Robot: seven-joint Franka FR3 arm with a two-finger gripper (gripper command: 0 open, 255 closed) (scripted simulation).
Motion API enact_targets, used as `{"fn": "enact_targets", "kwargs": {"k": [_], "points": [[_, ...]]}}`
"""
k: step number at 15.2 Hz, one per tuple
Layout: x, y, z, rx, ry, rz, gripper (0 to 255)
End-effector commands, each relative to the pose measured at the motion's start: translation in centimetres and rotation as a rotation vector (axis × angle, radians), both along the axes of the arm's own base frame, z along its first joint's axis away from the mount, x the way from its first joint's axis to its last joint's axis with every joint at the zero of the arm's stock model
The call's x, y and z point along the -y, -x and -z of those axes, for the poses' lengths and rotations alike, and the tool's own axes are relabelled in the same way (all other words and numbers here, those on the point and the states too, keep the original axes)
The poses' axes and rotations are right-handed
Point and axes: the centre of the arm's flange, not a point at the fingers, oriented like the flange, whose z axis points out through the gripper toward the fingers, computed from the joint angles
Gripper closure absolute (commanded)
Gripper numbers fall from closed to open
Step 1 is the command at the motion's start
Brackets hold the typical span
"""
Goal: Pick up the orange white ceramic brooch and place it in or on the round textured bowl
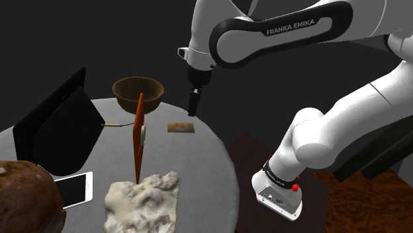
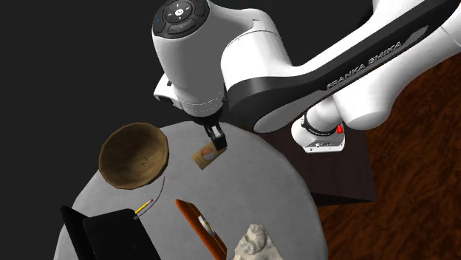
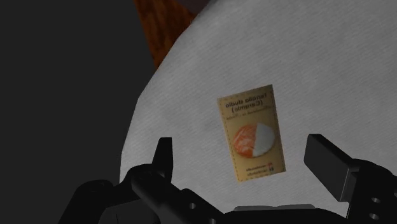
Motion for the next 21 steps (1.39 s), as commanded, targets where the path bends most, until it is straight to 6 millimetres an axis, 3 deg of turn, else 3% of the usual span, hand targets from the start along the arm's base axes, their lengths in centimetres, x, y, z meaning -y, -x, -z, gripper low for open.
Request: {"fn": "enact_targets", "kwargs": {"k": [1,4,11,19,20,21], "points": [[-1.9,-0.4,1.5,0.005,-0.005,-0.059,0],[-4.2,-0.5,3.3,0.008,-0.009,-0.125,0],[-4.2,-0.5,7.3,0.008,-0.009,-0.125,0],[-4.2,-0.5,7.3,0.008,-0.009,-0.125,0],[-4.2,-0.5,7.3,0.008,-0.009,-0.125,255],[-4.2,-0.5,7.3,0.008,-0.009,-0.125,255]]}}
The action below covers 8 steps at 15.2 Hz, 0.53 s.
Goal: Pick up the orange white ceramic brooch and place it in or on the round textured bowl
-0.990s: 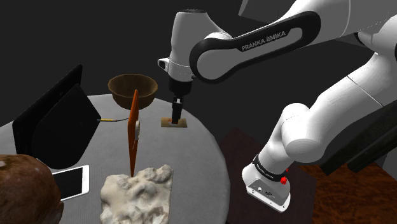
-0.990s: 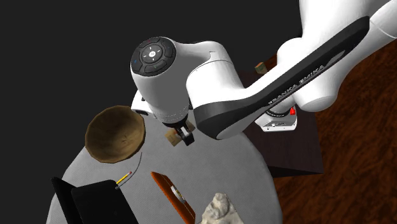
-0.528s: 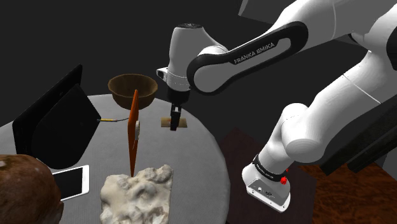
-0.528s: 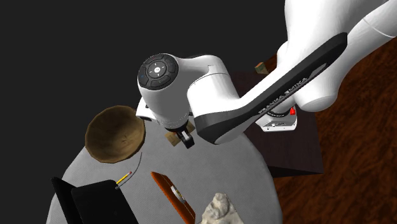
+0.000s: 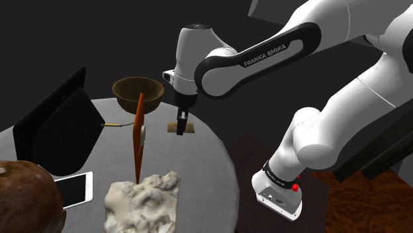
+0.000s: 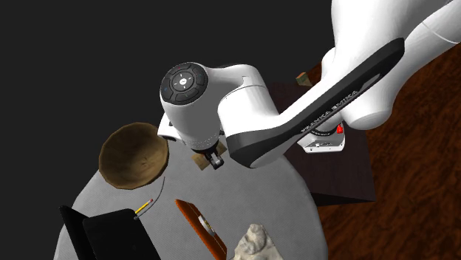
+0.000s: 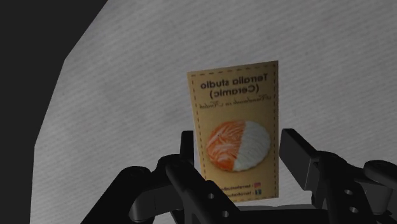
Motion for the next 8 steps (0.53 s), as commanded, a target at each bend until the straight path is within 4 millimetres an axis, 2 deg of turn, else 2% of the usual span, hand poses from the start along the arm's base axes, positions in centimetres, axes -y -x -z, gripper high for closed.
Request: {"fn": "enact_targets", "kwargs": {"k": [1,8], "points": [[0.15,0.00,0.30,-0.005,0.002,0.002,255],[0.13,-0.02,0.28,-0.005,0.002,0.002,255]]}}
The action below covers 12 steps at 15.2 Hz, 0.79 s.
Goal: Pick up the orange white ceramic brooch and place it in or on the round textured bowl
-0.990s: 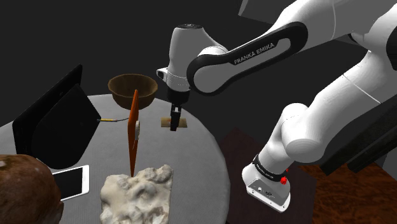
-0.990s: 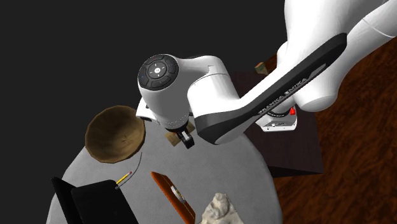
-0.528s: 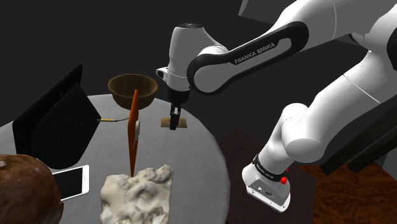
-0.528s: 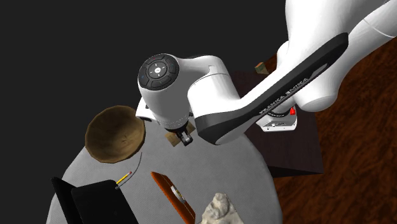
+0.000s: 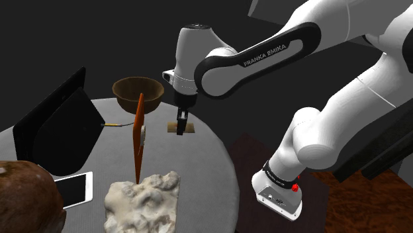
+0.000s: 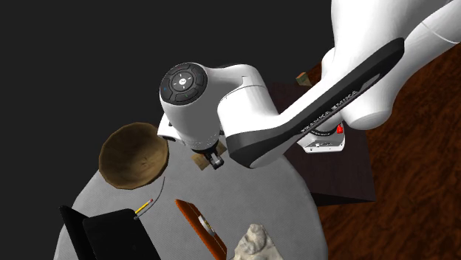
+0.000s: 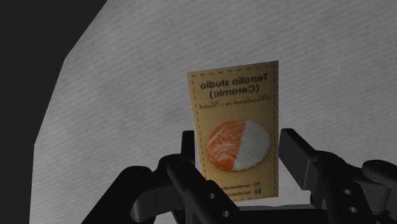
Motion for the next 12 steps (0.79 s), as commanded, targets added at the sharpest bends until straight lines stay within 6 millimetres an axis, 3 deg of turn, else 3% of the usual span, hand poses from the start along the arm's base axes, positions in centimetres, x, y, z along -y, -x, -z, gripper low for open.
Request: {"fn": "enact_targets", "kwargs": {"k": [1,12], "points": [[0.2,0.0,-0.2,-0.003,0.002,0.004,255],[0.2,0.0,-6.0,-0.003,0.002,0.004,255]]}}
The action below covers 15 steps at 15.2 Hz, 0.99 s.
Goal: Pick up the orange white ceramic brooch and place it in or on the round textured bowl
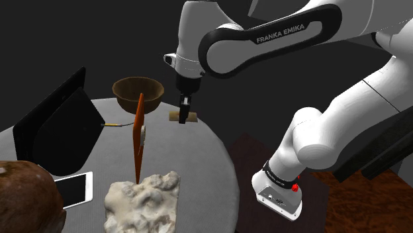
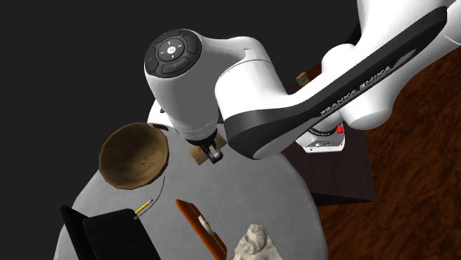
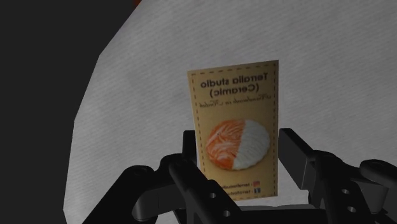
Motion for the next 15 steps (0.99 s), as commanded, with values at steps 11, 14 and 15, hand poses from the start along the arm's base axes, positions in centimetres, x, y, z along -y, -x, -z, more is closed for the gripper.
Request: {"fn": "enact_targets", "kwargs": {"k": [11,14,15], "points": [[0.0,0.0,-6.4,0.000,0.000,0.000,255],[0.0,0.0,-8.0,0.000,0.000,0.000,255],[0.0,0.0,-8.5,0.000,0.000,0.000,255]]}}
